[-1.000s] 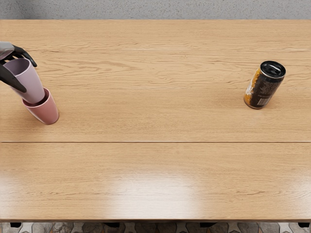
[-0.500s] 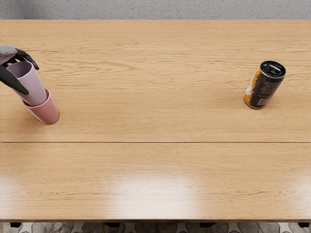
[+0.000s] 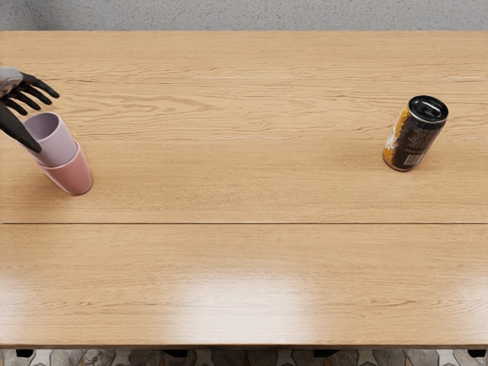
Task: Pick up cup and place in cup with left hand
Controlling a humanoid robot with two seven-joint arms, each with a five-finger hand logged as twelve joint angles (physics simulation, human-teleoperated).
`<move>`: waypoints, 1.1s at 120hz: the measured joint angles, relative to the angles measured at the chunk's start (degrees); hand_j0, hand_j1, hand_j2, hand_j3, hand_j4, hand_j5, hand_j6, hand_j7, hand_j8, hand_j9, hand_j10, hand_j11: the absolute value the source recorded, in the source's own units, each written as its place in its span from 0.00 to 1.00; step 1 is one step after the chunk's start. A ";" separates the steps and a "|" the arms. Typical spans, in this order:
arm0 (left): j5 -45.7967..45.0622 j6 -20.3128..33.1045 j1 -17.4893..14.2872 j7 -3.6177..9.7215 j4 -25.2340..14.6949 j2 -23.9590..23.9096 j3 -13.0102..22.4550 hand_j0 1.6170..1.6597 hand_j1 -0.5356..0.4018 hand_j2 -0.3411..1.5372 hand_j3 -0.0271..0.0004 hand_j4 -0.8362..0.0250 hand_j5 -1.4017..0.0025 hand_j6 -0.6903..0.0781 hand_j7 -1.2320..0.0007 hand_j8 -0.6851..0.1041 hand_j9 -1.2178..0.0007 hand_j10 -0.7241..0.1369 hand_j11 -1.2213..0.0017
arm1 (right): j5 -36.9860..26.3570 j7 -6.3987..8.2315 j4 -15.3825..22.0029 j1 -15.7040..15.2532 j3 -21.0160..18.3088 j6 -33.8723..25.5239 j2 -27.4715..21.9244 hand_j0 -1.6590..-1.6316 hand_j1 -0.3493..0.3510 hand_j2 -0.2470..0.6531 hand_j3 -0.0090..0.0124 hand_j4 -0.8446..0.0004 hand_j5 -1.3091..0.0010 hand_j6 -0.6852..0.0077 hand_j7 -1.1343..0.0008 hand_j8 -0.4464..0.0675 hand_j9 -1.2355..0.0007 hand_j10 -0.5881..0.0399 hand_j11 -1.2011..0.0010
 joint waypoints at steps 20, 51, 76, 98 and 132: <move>-0.07 -0.02 -0.41 0.00 -0.04 -0.42 -0.20 0.96 0.59 0.21 0.99 0.64 0.73 0.54 0.69 0.52 0.69 0.52 0.69 | 0.02 0.00 0.00 0.00 0.00 -0.08 0.00 0.04 0.00 0.27 0.42 1.00 1.00 0.99 1.00 0.87 1.00 0.94 1.00; -1.71 -0.25 -2.75 0.00 -0.38 -0.32 -0.43 0.96 0.64 0.21 0.99 0.68 0.77 0.58 0.74 0.56 0.74 0.56 0.74 | 0.01 0.00 0.00 0.00 0.01 -0.10 0.00 0.04 0.00 0.27 0.42 1.00 1.00 0.99 1.00 0.87 1.00 0.94 1.00; -6.21 -1.14 -5.89 0.00 -0.72 -1.86 -0.37 0.96 0.68 0.21 0.99 0.72 0.80 0.62 0.78 0.59 0.77 0.59 0.77 | 0.02 0.00 0.00 0.00 0.01 -0.11 0.00 0.04 0.00 0.27 0.42 1.00 1.00 0.99 1.00 0.87 1.00 0.94 1.00; -16.51 -4.91 -8.92 0.00 -0.98 -4.07 -0.41 0.96 0.76 0.20 0.99 0.79 0.86 0.70 0.84 0.67 0.84 0.66 0.84 | 0.04 -0.01 0.00 0.00 0.08 -0.19 0.00 0.04 0.00 0.27 0.42 1.00 1.00 0.99 1.00 0.87 1.00 0.94 1.00; -32.32 -13.93 -10.20 0.00 -0.83 -8.19 -0.35 0.96 0.83 0.19 0.99 0.86 0.91 0.77 0.90 0.75 0.90 0.73 0.90 | 0.13 -0.08 0.00 -0.05 0.18 -0.43 0.00 0.04 0.00 0.27 0.42 1.00 1.00 0.99 1.00 0.87 1.00 0.94 1.00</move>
